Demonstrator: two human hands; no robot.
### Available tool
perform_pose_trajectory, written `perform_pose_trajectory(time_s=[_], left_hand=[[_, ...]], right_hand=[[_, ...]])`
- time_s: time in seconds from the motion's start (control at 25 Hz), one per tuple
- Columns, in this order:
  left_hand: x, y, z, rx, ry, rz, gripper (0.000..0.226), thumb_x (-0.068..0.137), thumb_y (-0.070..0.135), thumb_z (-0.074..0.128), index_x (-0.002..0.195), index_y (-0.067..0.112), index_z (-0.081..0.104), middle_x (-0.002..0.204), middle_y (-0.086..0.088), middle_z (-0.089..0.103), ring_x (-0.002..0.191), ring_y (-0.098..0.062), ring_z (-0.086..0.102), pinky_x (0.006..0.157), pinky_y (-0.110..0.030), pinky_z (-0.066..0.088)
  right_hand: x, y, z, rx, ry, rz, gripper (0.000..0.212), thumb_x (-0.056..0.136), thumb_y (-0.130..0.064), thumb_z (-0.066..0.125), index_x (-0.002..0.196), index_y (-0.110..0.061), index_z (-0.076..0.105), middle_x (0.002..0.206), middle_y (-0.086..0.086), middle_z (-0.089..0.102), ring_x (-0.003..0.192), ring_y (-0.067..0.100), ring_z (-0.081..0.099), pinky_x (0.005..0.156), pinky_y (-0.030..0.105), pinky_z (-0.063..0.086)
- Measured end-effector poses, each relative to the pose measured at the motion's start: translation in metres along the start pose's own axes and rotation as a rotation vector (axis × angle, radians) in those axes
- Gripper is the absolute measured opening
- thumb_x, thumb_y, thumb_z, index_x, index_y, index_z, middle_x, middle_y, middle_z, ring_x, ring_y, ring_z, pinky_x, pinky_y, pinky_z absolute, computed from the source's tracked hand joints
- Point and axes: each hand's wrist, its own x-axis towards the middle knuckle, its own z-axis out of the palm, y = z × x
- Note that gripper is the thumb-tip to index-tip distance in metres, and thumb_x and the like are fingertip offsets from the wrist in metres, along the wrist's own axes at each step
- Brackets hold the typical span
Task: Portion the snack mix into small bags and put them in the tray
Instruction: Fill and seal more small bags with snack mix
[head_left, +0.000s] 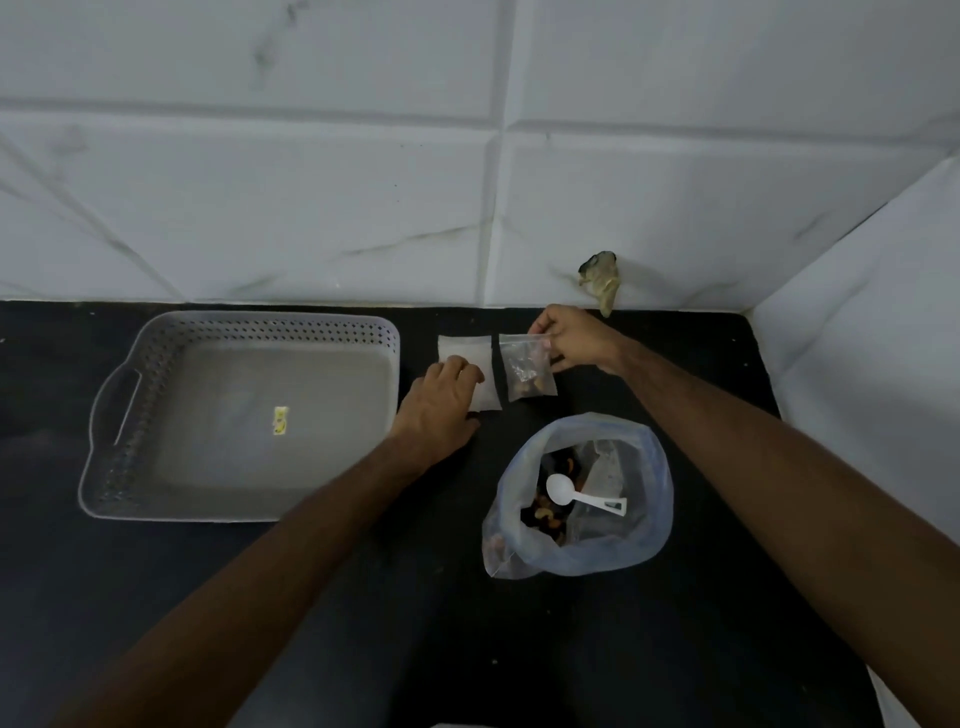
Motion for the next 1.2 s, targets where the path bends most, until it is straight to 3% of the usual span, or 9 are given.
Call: perform_pose_trajectory(time_s=[0.24, 0.4, 0.52, 0.6, 0.68, 0.8, 0.88, 1.08, 1.2], left_hand=[[0.013, -0.003, 0.010, 0.232, 0.036, 0.041, 0.054, 0.092, 0.029, 0.067, 0.139, 0.018, 0.044, 0.138, -0.008, 0.051, 0.127, -0.028, 0.052, 0.107, -0.043, 0.044], [0.014, -0.007, -0.002, 0.288, 0.037, 0.075, 0.033, 0.096, 0.026, 0.061, 0.126, 0.016, 0.054, 0.121, -0.008, 0.063, 0.108, -0.026, 0.062, 0.096, -0.040, 0.048], [0.006, -0.010, -0.018, 0.268, 0.221, 0.107, 0.018, 0.100, 0.024, 0.051, 0.113, 0.016, 0.062, 0.106, -0.006, 0.069, 0.090, -0.024, 0.067, 0.082, -0.039, 0.054], [-0.009, -0.006, -0.033, 0.039, 0.427, 0.074, 0.019, 0.101, 0.024, 0.052, 0.108, 0.015, 0.067, 0.101, -0.003, 0.072, 0.085, -0.020, 0.070, 0.074, -0.037, 0.056], [-0.028, 0.004, -0.050, -0.481, 0.531, -0.027, 0.013, 0.100, 0.020, 0.059, 0.106, 0.015, 0.069, 0.100, 0.002, 0.074, 0.087, -0.015, 0.071, 0.074, -0.031, 0.057], [-0.068, 0.017, -0.074, -1.450, 0.393, -0.111, 0.008, 0.102, 0.007, 0.056, 0.104, 0.006, 0.063, 0.110, -0.018, 0.073, 0.097, -0.032, 0.074, 0.083, -0.042, 0.059], [-0.094, 0.022, -0.078, -1.737, 0.277, -0.084, 0.009, 0.101, 0.005, 0.052, 0.103, 0.008, 0.060, 0.110, -0.020, 0.071, 0.097, -0.034, 0.075, 0.084, -0.044, 0.061], [-0.131, 0.025, -0.059, -1.926, 0.257, -0.097, 0.019, 0.094, 0.013, 0.058, 0.113, 0.007, 0.058, 0.115, -0.018, 0.068, 0.101, -0.032, 0.072, 0.083, -0.042, 0.063], [-0.158, 0.026, -0.048, -1.611, 0.420, -0.154, 0.024, 0.101, 0.010, 0.057, 0.124, 0.011, 0.058, 0.127, -0.007, 0.064, 0.120, -0.029, 0.062, 0.089, -0.042, 0.060]], right_hand=[[-0.004, 0.000, -0.005, -0.413, 0.136, -0.042, 0.041, 0.097, -0.009, 0.058, 0.136, -0.014, 0.050, 0.140, 0.011, 0.054, 0.125, 0.025, 0.054, 0.102, 0.041, 0.048], [-0.040, -0.011, -0.008, -0.265, 0.161, -0.114, 0.029, 0.099, -0.018, 0.057, 0.128, -0.017, 0.059, 0.128, 0.003, 0.062, 0.117, 0.018, 0.059, 0.096, 0.033, 0.048], [-0.074, -0.019, -0.010, -0.151, 0.176, -0.142, 0.022, 0.099, -0.021, 0.058, 0.120, -0.020, 0.064, 0.118, -0.001, 0.066, 0.107, 0.011, 0.060, 0.087, 0.027, 0.046], [-0.096, -0.022, -0.008, -0.089, 0.208, -0.175, 0.022, 0.100, -0.021, 0.058, 0.121, -0.021, 0.064, 0.119, -0.003, 0.065, 0.108, 0.009, 0.059, 0.089, 0.026, 0.047], [-0.115, -0.023, -0.001, 0.014, 0.238, -0.201, 0.032, 0.099, -0.022, 0.060, 0.131, -0.023, 0.058, 0.130, -0.005, 0.060, 0.115, 0.007, 0.057, 0.094, 0.025, 0.045], [-0.149, -0.031, 0.020, 0.267, 0.270, -0.218, 0.056, 0.095, -0.034, 0.066, 0.146, -0.023, 0.044, 0.140, -0.013, 0.049, 0.125, 0.005, 0.050, 0.101, 0.026, 0.041], [-0.171, -0.038, 0.037, 0.496, 0.217, -0.197, 0.058, 0.093, -0.038, 0.069, 0.144, -0.020, 0.047, 0.137, -0.009, 0.057, 0.120, 0.008, 0.058, 0.103, 0.031, 0.047], [-0.213, -0.044, 0.067, 0.776, 0.049, -0.270, 0.021, 0.093, -0.015, 0.068, 0.110, -0.001, 0.068, 0.094, 0.011, 0.074, 0.086, 0.022, 0.071, 0.077, 0.029, 0.059], [-0.235, -0.046, 0.076, 0.601, 0.163, -0.335, 0.013, 0.091, -0.013, 0.071, 0.100, -0.003, 0.071, 0.085, 0.007, 0.074, 0.078, 0.017, 0.071, 0.068, 0.025, 0.057]])
